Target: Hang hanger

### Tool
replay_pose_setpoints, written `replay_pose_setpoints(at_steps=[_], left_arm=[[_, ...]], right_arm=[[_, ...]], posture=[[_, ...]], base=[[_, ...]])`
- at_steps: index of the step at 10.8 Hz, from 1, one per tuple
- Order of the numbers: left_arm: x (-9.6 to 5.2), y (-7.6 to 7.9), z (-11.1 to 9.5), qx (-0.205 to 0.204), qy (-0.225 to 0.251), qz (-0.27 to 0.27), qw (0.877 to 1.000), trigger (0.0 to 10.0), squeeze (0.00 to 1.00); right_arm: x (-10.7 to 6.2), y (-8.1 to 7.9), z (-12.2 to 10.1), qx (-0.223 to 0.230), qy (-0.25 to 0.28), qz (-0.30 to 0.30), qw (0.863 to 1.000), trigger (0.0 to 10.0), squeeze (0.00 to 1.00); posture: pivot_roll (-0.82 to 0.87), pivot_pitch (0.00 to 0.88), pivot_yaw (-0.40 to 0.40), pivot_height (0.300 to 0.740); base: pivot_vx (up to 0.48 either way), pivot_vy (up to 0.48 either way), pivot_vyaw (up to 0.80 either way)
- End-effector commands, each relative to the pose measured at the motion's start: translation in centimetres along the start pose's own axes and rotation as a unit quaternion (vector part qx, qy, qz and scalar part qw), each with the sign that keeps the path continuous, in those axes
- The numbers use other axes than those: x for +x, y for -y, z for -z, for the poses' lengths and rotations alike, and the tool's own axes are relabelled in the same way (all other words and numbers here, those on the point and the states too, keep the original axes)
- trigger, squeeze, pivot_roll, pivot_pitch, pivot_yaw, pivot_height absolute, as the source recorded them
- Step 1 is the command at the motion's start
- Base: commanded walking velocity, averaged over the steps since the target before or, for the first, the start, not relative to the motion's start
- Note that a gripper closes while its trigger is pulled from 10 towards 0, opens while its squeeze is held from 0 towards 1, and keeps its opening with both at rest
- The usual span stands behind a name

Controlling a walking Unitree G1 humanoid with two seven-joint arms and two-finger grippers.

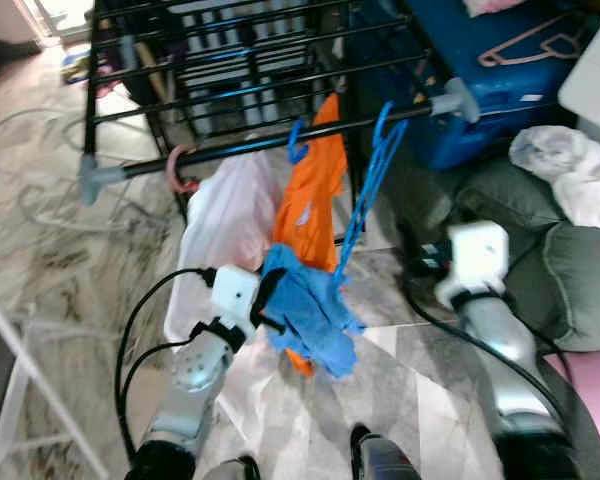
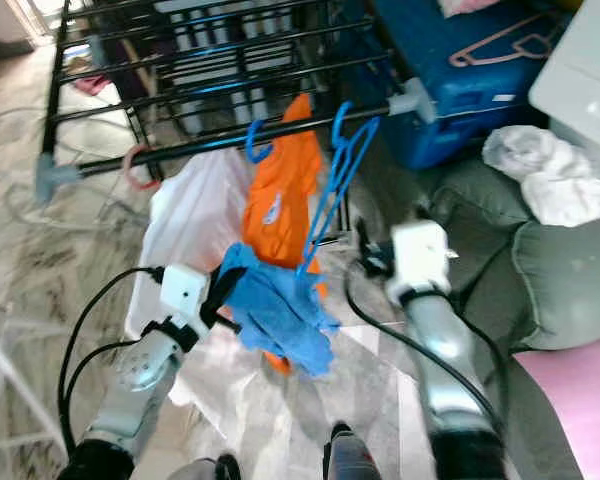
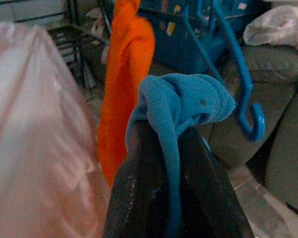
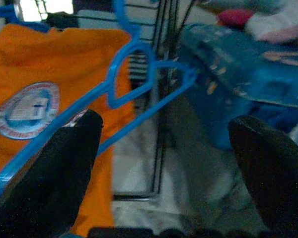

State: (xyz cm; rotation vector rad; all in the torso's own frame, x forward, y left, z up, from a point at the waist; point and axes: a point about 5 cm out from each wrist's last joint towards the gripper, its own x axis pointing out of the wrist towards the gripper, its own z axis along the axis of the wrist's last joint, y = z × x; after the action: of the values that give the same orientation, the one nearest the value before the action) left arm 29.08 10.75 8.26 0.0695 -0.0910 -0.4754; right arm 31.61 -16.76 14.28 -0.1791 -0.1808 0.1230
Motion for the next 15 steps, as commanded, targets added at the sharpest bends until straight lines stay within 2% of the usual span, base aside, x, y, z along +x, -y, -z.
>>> replay_pose_setpoints(at_steps=[1,4,7,8,10,12,13,15], left_arm=[[-0.6,-0.6,0.2,0.010,-0.004,-0.004,1.000,10.0,0.00],[-2.0,-1.8,0.5,0.025,-0.014,-0.018,0.999,10.0,0.00],[-3.0,-2.5,0.5,0.036,-0.021,-0.026,0.999,10.0,0.00],[-3.1,-2.6,0.5,0.038,-0.021,-0.026,0.999,10.0,0.00],[-2.8,-2.3,0.5,0.036,-0.023,-0.017,0.999,10.0,0.00],[-2.3,-1.7,0.6,0.030,-0.024,-0.004,0.999,10.0,0.00],[-2.1,-1.5,0.6,0.028,-0.024,0.001,0.999,10.0,0.00],[-1.2,-0.8,0.4,0.022,-0.019,0.014,0.999,10.0,0.00]], right_arm=[[0.6,-0.9,0.3,0.017,-0.009,-0.016,1.000,10.0,0.00],[2.7,-3.9,0.2,0.051,-0.014,-0.088,0.995,10.0,0.00],[3.9,-5.1,0.5,0.068,-0.023,-0.121,0.990,10.0,0.00],[3.9,-5.1,0.7,0.065,-0.027,-0.117,0.991,10.0,0.00],[3.4,-4.0,1.8,0.046,-0.050,-0.083,0.994,10.0,0.00],[1.9,-1.4,2.7,0.039,-0.061,-0.037,0.997,10.0,0.00],[1.5,-0.8,2.8,0.033,-0.062,-0.028,0.997,10.0,0.00],[0.7,1.5,2.7,0.001,-0.069,0.010,0.998,10.0,0.00]], posture=[[-0.15,0.245,0.093,0.740],[-0.07,0.260,0.102,0.740],[-0.02,0.256,0.115,0.740],[-0.02,0.253,0.119,0.740],[-0.04,0.253,0.125,0.740],[-0.08,0.253,0.132,0.740],[-0.09,0.253,0.134,0.740],[-0.12,0.248,0.144,0.740]], base=[[0.000,0.000,0.00],[0.000,0.000,0.00],[0.000,0.000,0.00],[0.000,0.000,0.00],[0.000,0.000,0.00],[0.000,0.000,0.00],[0.000,0.000,0.00],[0.000,0.000,0.00]])
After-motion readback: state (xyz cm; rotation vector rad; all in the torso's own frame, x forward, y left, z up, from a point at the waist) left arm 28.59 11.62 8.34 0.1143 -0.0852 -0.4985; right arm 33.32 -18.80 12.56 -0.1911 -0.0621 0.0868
